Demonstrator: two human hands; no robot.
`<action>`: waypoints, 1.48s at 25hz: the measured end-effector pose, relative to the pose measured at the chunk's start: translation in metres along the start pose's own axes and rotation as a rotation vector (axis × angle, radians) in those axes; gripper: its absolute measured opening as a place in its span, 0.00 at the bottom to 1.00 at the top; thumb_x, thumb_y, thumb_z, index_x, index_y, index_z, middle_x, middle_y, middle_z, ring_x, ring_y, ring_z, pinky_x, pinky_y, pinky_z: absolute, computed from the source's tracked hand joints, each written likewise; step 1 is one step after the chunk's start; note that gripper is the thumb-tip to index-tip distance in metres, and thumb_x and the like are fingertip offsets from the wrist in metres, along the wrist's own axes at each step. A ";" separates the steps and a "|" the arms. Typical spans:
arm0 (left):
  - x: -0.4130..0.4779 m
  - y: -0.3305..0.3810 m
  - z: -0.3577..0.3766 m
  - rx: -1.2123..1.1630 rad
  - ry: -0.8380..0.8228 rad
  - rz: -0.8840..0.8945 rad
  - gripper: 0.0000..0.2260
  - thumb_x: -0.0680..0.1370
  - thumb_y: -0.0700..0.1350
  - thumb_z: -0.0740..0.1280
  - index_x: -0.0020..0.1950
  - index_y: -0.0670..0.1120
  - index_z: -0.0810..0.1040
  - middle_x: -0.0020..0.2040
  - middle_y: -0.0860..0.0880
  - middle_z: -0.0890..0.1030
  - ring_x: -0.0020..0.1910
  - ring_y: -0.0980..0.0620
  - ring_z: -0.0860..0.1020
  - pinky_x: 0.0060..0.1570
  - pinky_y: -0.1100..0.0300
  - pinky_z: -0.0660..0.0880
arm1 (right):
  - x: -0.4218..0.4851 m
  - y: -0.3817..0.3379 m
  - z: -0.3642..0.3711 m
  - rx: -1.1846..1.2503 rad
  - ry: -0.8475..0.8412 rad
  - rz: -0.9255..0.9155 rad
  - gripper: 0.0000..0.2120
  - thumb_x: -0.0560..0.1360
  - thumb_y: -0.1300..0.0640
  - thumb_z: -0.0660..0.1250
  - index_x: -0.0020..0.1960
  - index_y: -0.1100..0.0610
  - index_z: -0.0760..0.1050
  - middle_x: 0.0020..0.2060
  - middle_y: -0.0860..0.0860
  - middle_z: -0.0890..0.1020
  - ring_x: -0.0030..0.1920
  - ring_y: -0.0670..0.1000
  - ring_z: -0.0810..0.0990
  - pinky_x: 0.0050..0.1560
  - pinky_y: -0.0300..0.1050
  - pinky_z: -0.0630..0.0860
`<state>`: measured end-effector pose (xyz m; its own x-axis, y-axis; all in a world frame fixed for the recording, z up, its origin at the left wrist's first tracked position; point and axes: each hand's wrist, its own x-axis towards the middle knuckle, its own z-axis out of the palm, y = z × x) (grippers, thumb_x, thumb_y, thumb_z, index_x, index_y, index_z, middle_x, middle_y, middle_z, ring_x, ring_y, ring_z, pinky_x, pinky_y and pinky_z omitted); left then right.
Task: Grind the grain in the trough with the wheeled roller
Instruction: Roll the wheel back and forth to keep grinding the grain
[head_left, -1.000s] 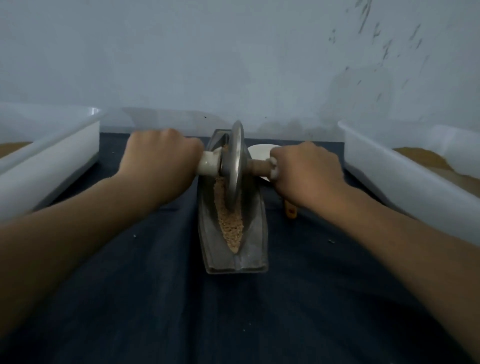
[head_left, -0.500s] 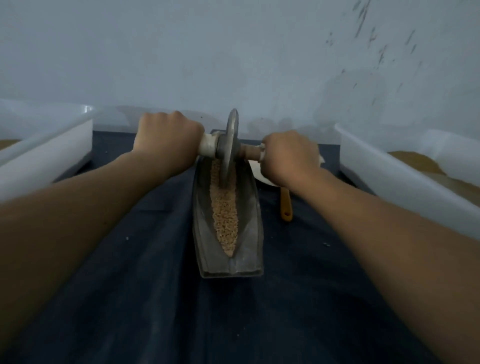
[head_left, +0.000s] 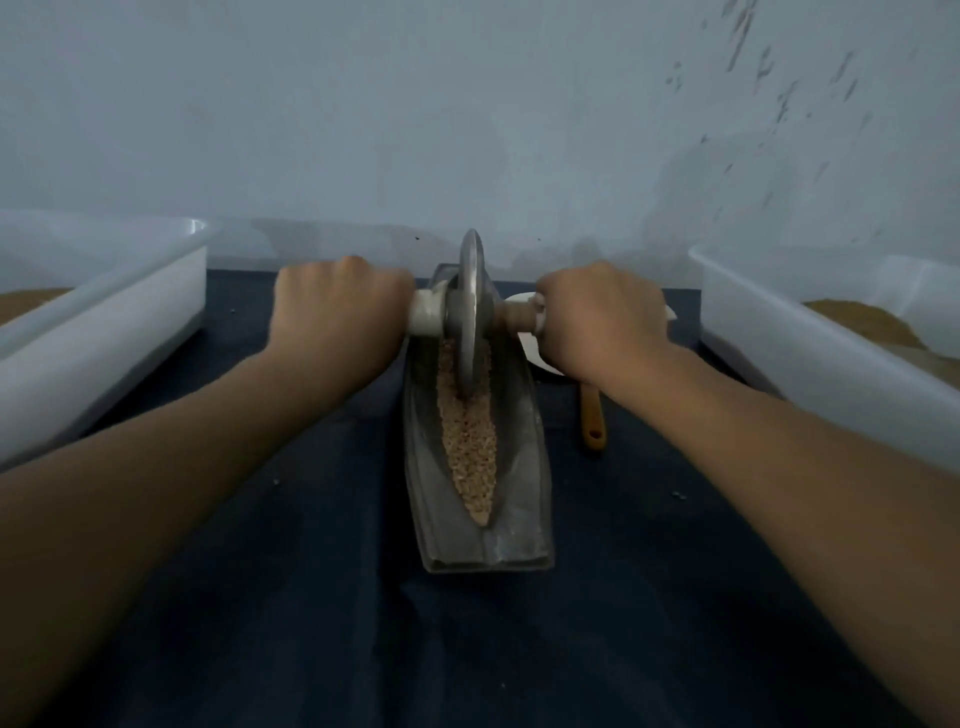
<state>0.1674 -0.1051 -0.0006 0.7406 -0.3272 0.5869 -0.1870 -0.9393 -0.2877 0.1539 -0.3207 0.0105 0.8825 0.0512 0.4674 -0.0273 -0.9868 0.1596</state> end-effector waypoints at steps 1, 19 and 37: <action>0.014 0.002 0.001 0.001 -0.043 -0.007 0.01 0.75 0.43 0.66 0.44 0.47 0.77 0.38 0.44 0.77 0.37 0.39 0.79 0.33 0.55 0.64 | 0.008 -0.002 0.001 0.029 -0.038 0.030 0.03 0.73 0.57 0.68 0.44 0.49 0.78 0.34 0.49 0.74 0.34 0.51 0.73 0.31 0.42 0.64; 0.019 0.002 0.002 0.025 -0.033 0.036 0.01 0.75 0.41 0.66 0.44 0.46 0.75 0.34 0.45 0.73 0.36 0.40 0.78 0.32 0.56 0.62 | 0.005 0.000 0.002 0.049 -0.094 0.042 0.03 0.73 0.56 0.68 0.43 0.50 0.75 0.38 0.50 0.77 0.38 0.53 0.76 0.33 0.44 0.67; -0.013 -0.008 -0.005 0.022 0.003 0.115 0.08 0.73 0.45 0.69 0.40 0.47 0.70 0.32 0.45 0.75 0.31 0.40 0.77 0.29 0.58 0.60 | -0.019 0.011 -0.004 0.033 0.082 -0.137 0.14 0.67 0.57 0.71 0.32 0.49 0.66 0.28 0.46 0.69 0.29 0.51 0.71 0.29 0.40 0.61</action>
<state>0.1559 -0.0934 -0.0025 0.7129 -0.4329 0.5516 -0.2560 -0.8931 -0.3700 0.1354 -0.3318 0.0069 0.8354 0.1969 0.5132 0.1075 -0.9741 0.1987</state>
